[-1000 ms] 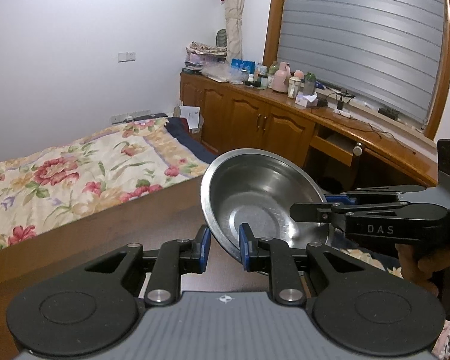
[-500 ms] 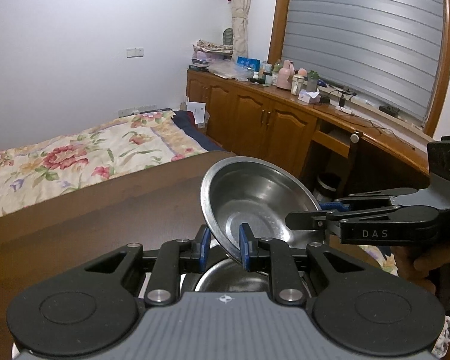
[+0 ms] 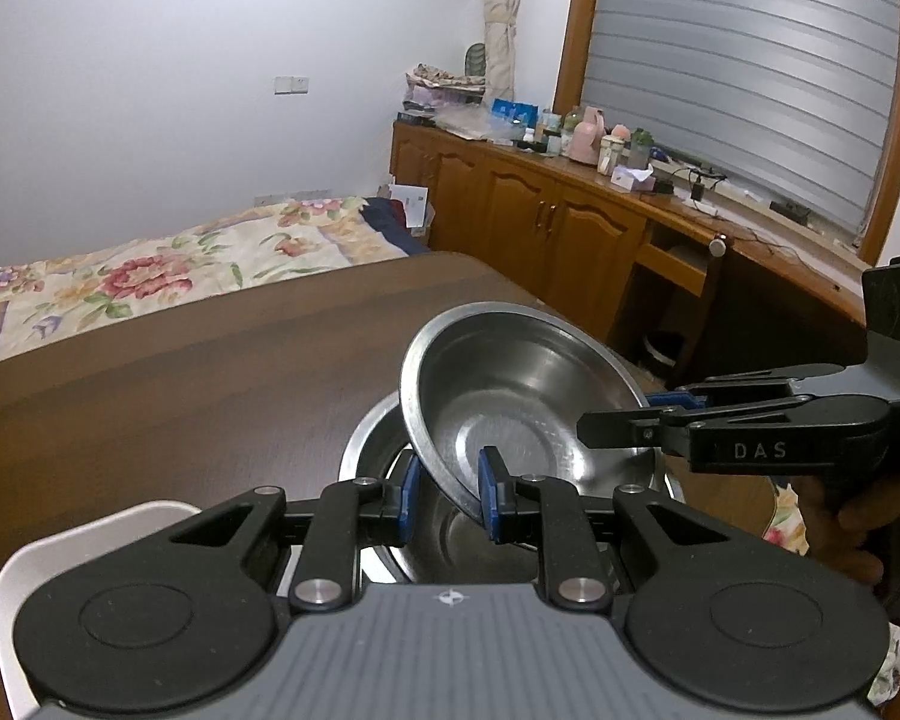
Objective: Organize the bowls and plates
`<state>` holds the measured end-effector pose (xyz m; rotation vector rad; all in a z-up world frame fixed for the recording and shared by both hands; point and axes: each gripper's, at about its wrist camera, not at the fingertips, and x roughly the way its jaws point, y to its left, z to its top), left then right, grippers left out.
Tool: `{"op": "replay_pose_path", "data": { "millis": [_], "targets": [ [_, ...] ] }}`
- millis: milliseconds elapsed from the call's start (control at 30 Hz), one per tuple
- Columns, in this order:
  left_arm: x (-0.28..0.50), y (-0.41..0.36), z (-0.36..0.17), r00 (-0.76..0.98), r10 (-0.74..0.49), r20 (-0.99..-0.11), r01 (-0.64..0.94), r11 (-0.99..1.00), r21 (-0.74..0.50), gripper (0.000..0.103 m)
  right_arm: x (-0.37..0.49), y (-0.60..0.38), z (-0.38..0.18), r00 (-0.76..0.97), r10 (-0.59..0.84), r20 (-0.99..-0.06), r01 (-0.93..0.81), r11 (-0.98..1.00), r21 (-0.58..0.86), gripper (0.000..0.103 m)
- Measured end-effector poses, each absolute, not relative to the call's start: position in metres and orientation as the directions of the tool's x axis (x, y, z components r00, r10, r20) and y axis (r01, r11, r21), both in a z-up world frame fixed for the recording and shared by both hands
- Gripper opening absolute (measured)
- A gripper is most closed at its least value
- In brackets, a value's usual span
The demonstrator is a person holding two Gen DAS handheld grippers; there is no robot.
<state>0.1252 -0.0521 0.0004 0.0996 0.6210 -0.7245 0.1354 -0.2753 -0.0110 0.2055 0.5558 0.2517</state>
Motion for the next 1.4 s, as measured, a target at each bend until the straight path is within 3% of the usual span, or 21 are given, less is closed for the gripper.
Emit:
{"op": "replay_pose_path", "data": {
  "millis": [633,1400],
  "targets": [
    [0.123,-0.057,-0.025,0.579,-0.545,-0.606,0.627,0.773,-0.097,0.024,0.130,-0.252,-0.023,0.842,0.194,-0.503,-0.174,0.981,0.088,0.027],
    [0.124,-0.048,-0.022,0.621,-0.539,-0.570,0.595,0.797,-0.105,0.023,0.128,-0.255,-0.023,0.862,0.192,-0.468,-0.173,0.981,0.083,0.027]
  ]
}}
